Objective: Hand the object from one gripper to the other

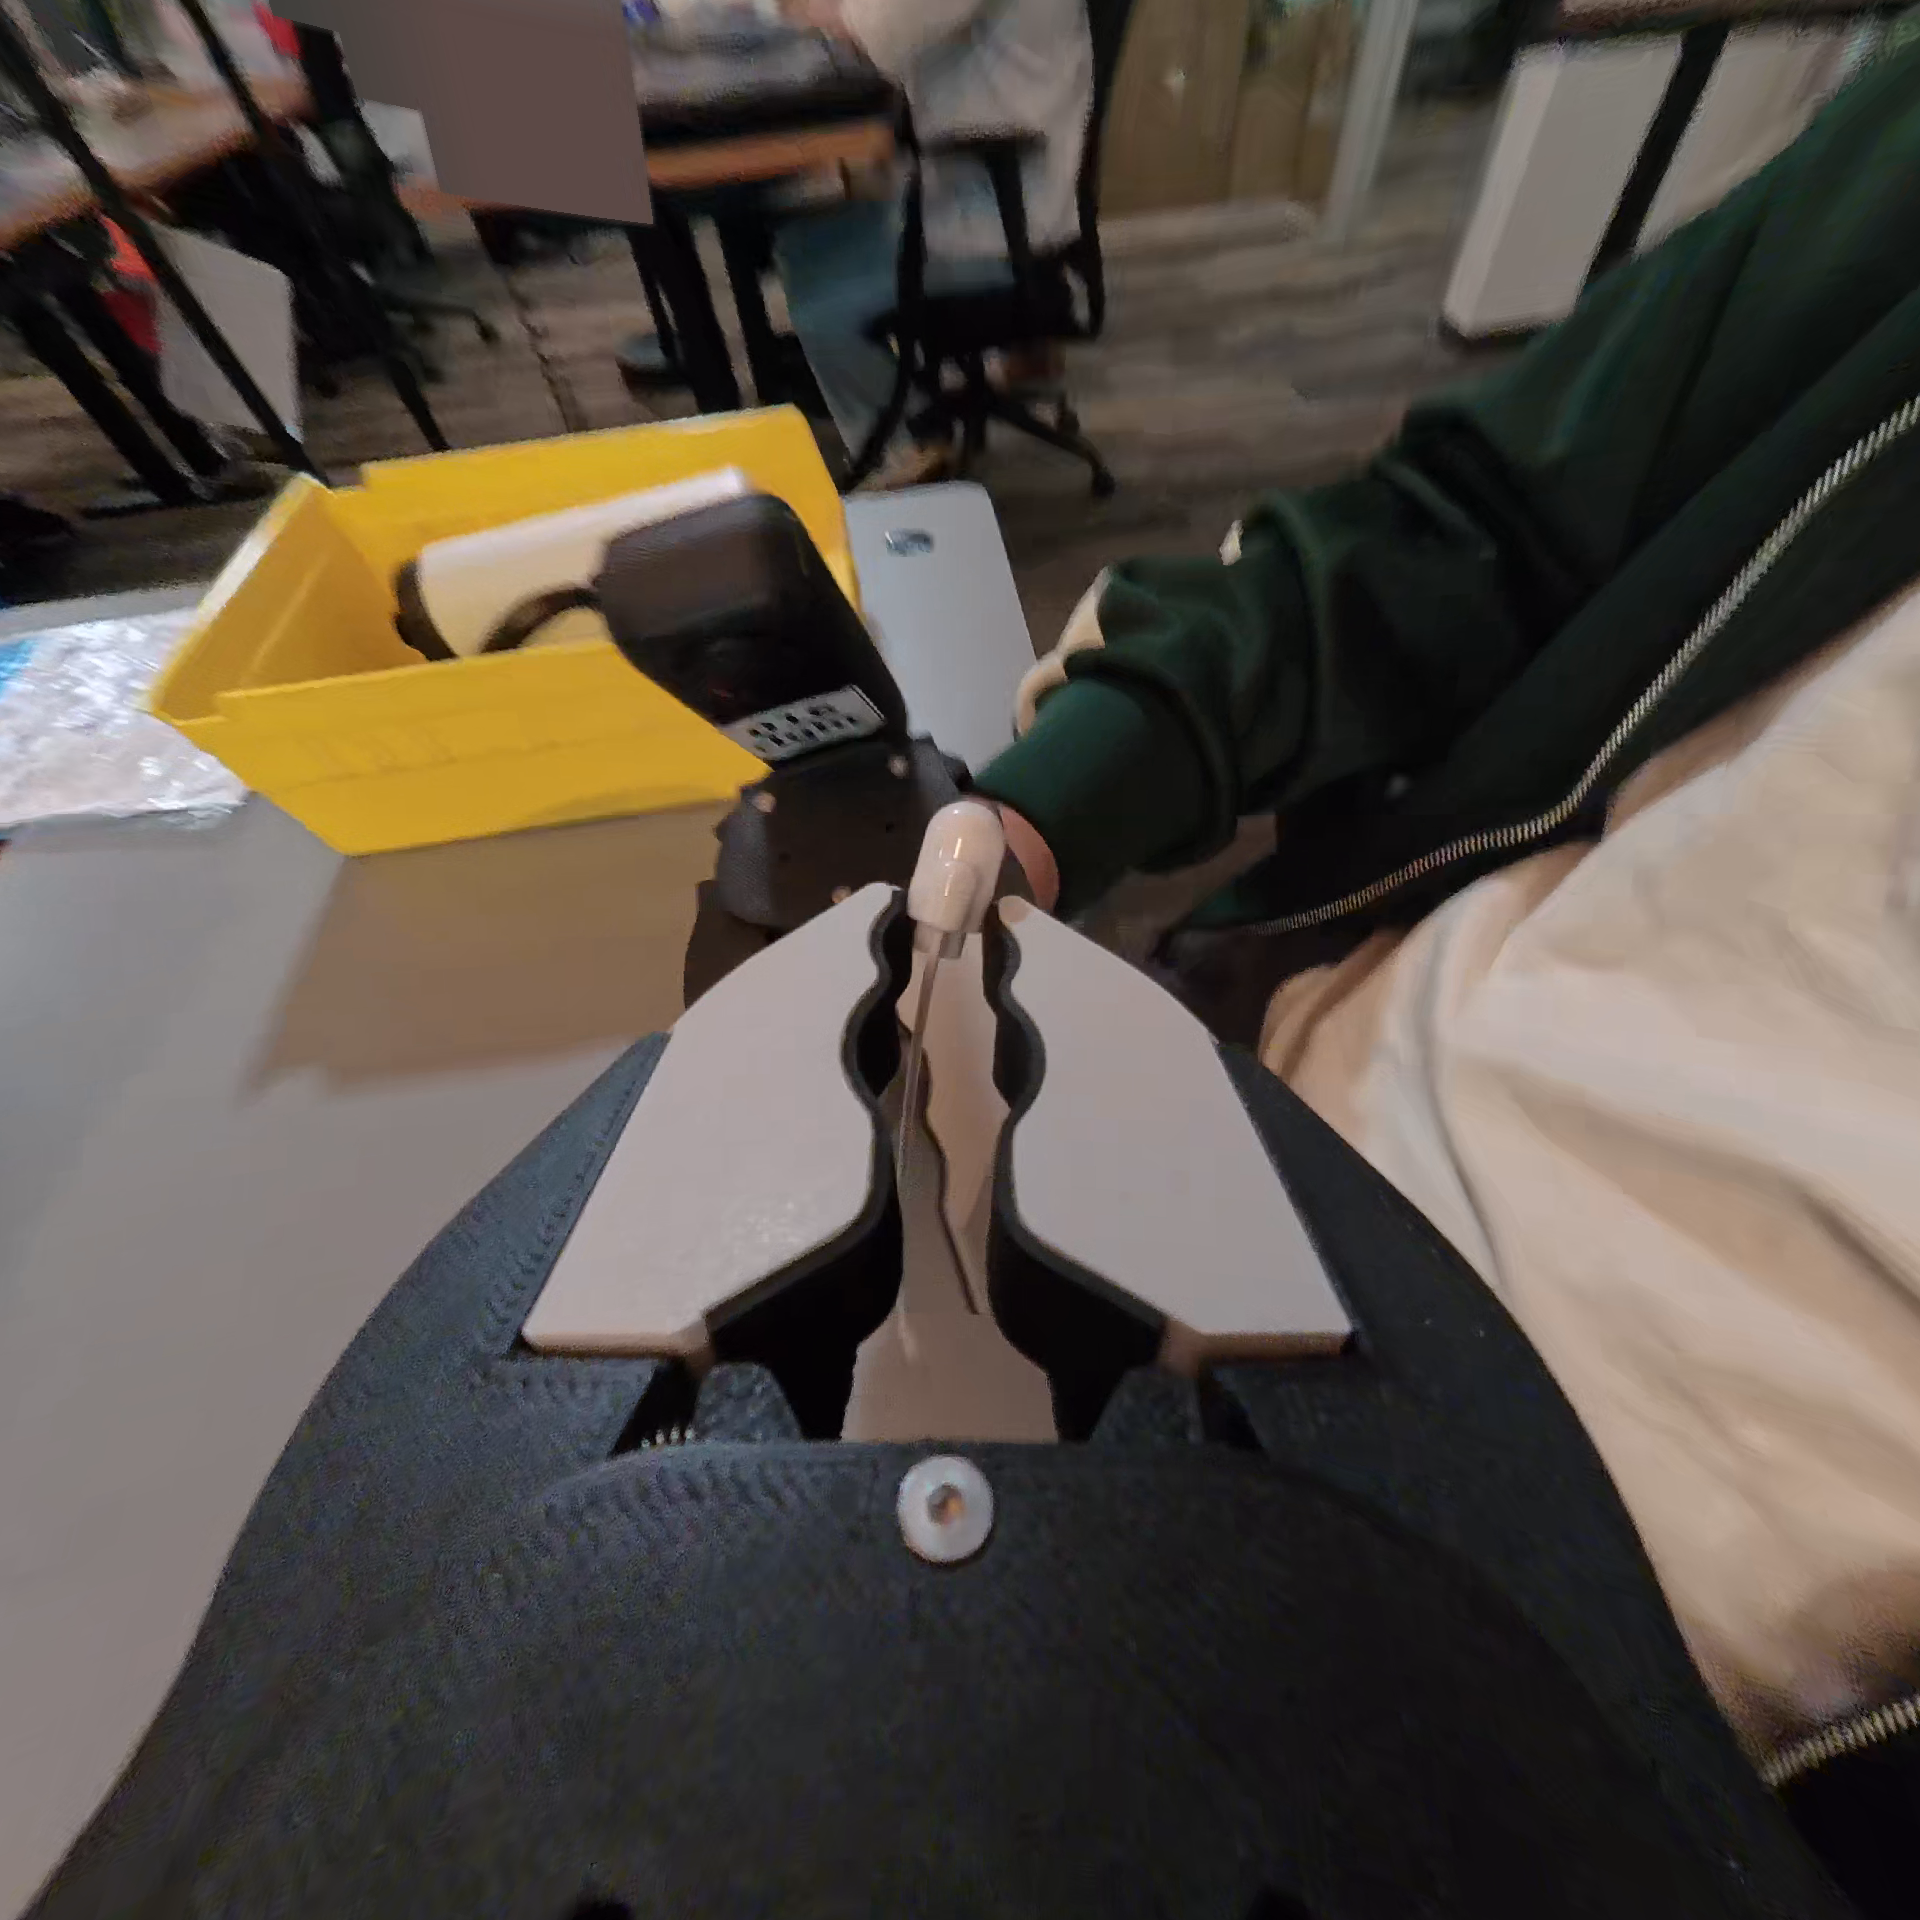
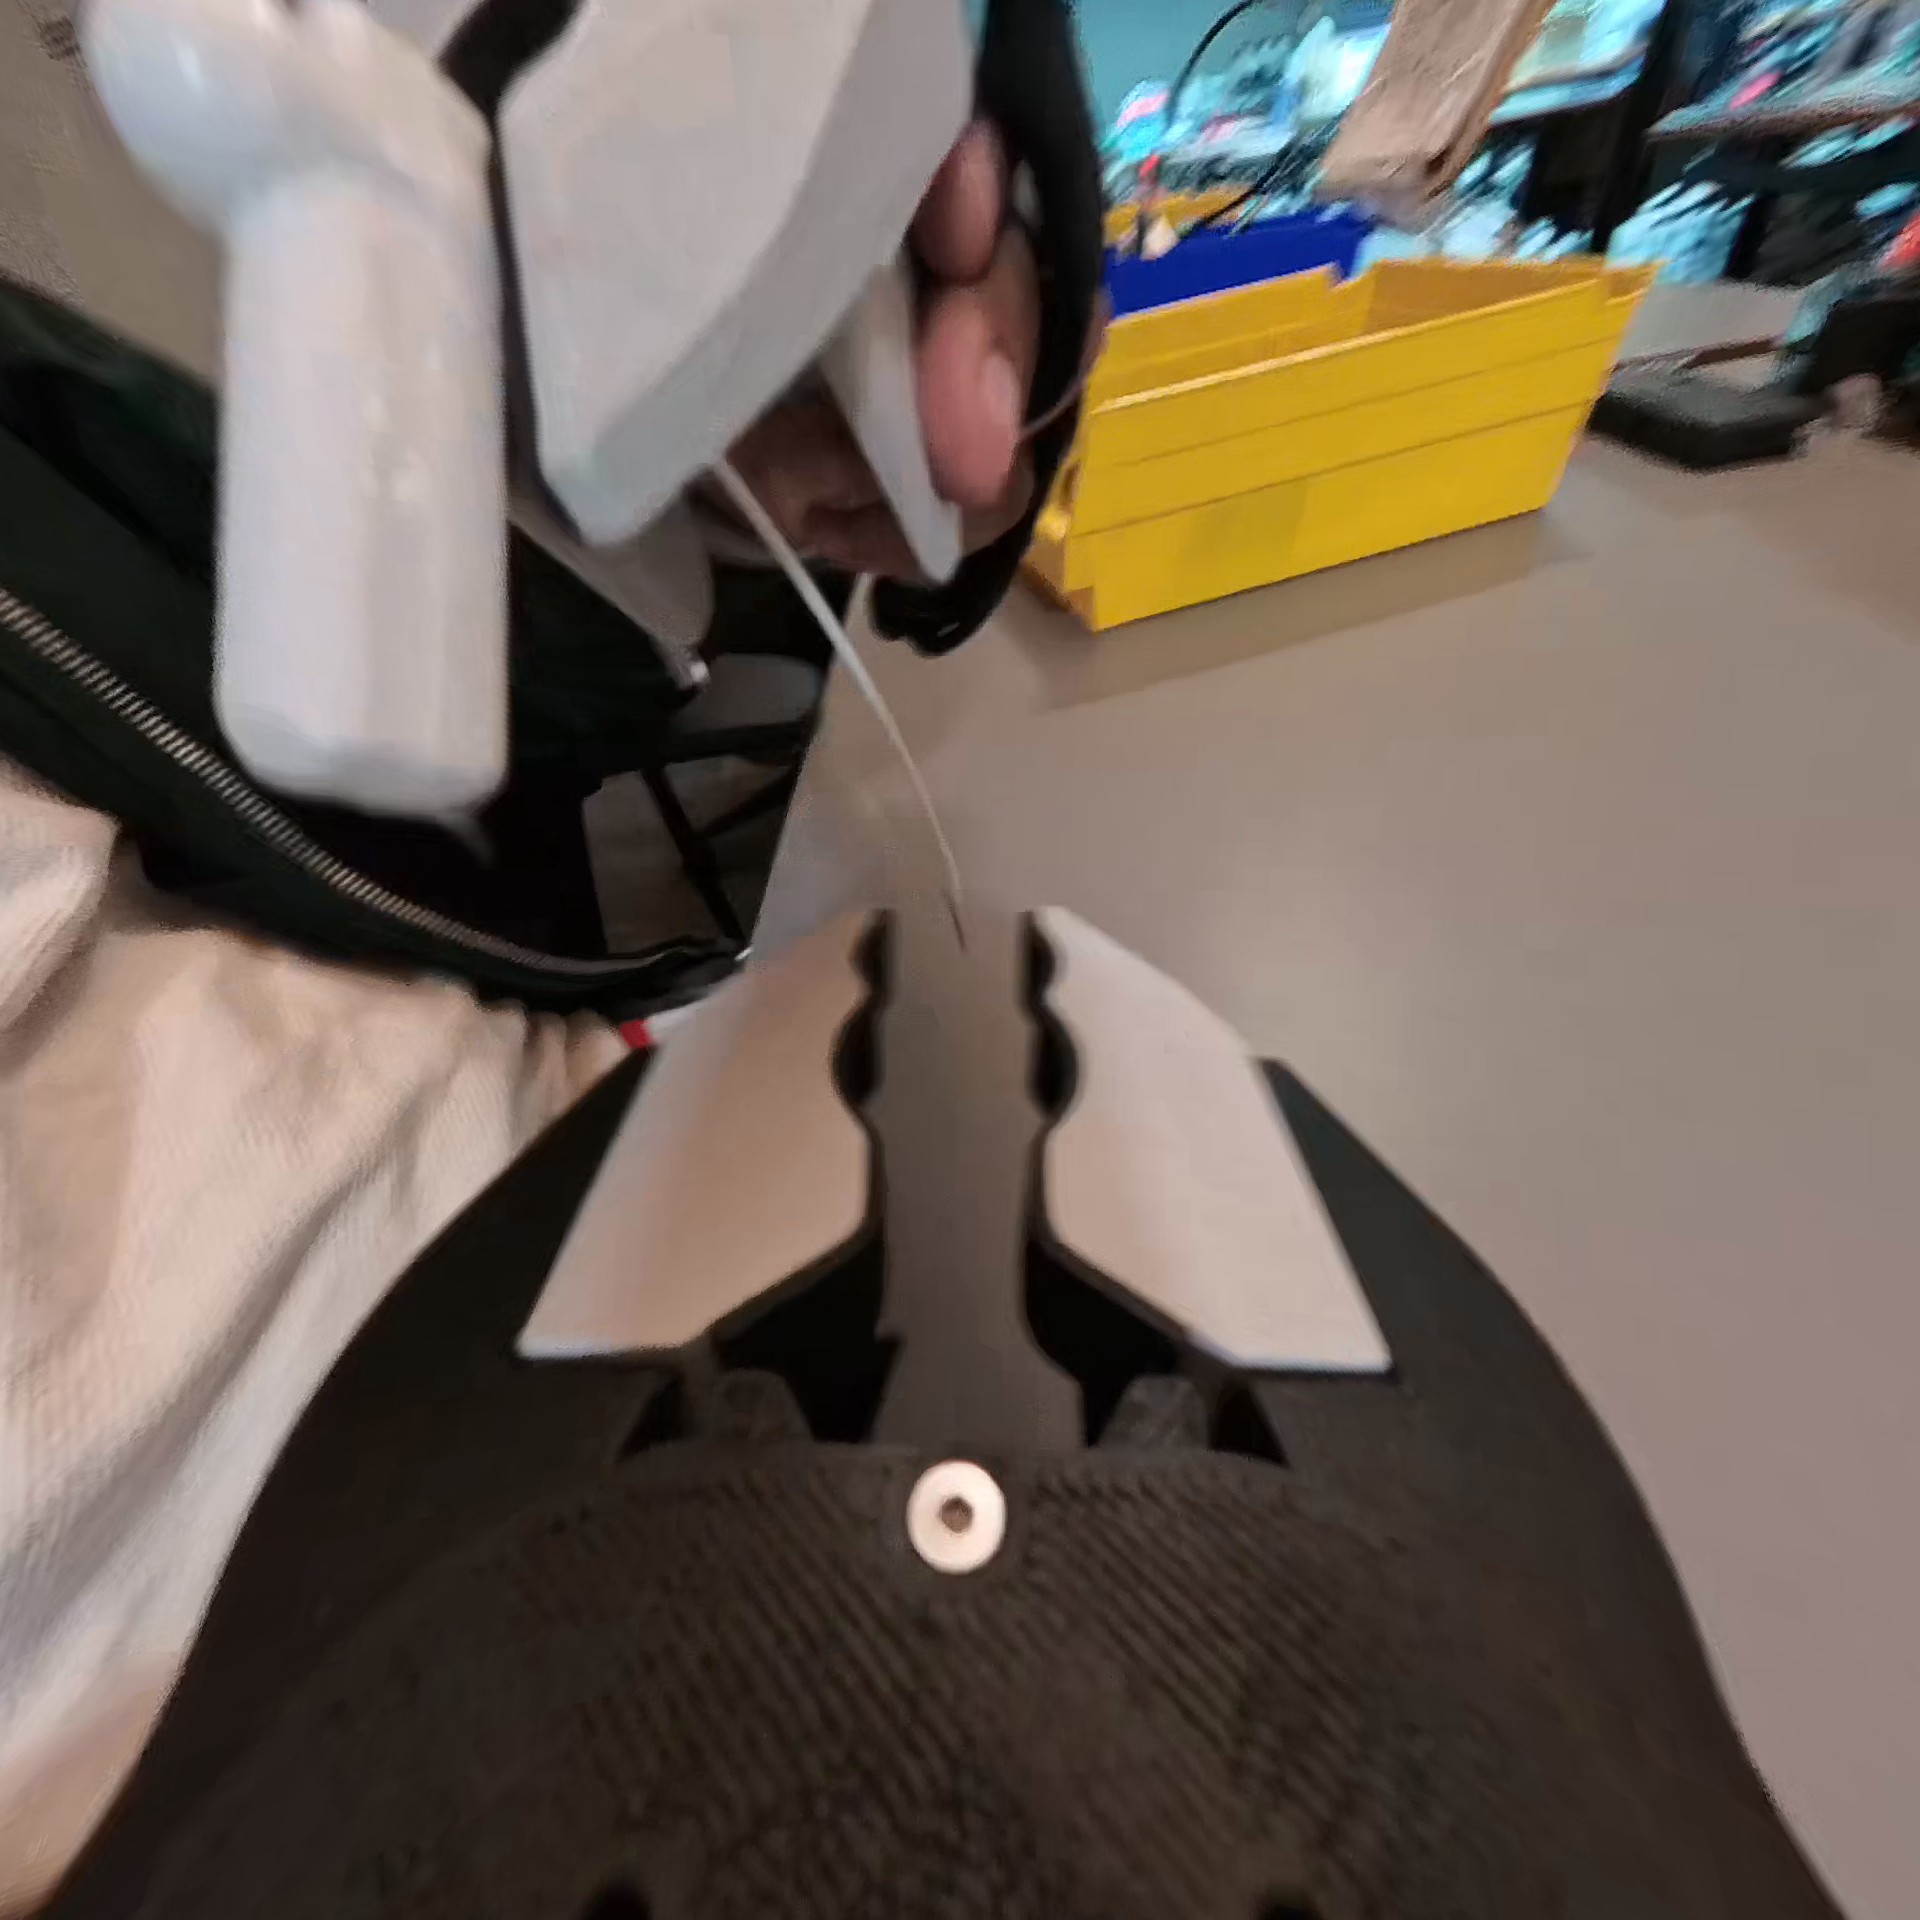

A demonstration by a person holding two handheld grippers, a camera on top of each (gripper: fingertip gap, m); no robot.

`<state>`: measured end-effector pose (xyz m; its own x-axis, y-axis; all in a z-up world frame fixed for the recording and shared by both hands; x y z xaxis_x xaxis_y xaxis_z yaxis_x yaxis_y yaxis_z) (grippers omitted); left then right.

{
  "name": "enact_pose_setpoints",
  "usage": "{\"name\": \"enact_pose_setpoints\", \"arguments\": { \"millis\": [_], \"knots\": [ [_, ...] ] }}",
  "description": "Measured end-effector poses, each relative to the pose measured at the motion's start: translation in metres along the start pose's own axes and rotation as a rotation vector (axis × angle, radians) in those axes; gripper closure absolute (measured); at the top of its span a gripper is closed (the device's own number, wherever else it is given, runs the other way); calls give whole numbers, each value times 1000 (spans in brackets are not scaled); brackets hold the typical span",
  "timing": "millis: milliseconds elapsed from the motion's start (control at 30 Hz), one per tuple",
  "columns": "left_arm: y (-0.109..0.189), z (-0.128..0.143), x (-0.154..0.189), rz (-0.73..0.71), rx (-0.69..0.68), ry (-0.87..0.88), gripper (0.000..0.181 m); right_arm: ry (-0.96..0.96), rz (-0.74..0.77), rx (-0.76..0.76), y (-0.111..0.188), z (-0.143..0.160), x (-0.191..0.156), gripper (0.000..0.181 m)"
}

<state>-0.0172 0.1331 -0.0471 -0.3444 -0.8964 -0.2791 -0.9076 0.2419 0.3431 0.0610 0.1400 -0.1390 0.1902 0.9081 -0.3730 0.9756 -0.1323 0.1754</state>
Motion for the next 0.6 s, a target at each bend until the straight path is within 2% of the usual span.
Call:
{"name": "enact_pose_setpoints", "arguments": {
  "millis": [33,67,133,200,233,333,433,600],
  "knots": [
    [5,-3,-5,-36,54,26,168,0,45,52,2,-4,4,127],
    [13,-6,-11,-84,123,57,168,-2,84,100,5,-8,8,108],
    [31,-9,-23,-182,311,155,168,6,148,173,12,-14,14,96],
    [45,-6,-32,-205,507,282,168,27,210,238,22,-20,18,96],
    [46,-1,-34,-195,553,339,168,40,237,277,27,-24,19,99],
    [39,19,-40,-212,538,387,168,60,261,404,45,-36,16,115],
    [28,38,-41,-243,483,396,168,37,219,502,61,-43,12,134],
    [14,53,-40,-228,479,440,169,-11,136,510,64,-45,8,147]
  ]
}}
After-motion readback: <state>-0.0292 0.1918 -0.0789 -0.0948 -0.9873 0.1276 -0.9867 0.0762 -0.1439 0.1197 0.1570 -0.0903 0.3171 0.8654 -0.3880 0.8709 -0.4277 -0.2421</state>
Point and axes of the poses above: each gripper's, where its closed fingertips meet, y back along the fingers, z out of its underside, x = y × z across the jaws, the point moved 7 cm from there along y, back along the fingers, and after that the axes turned 13 degrees about -y, right-handed, at the moved point
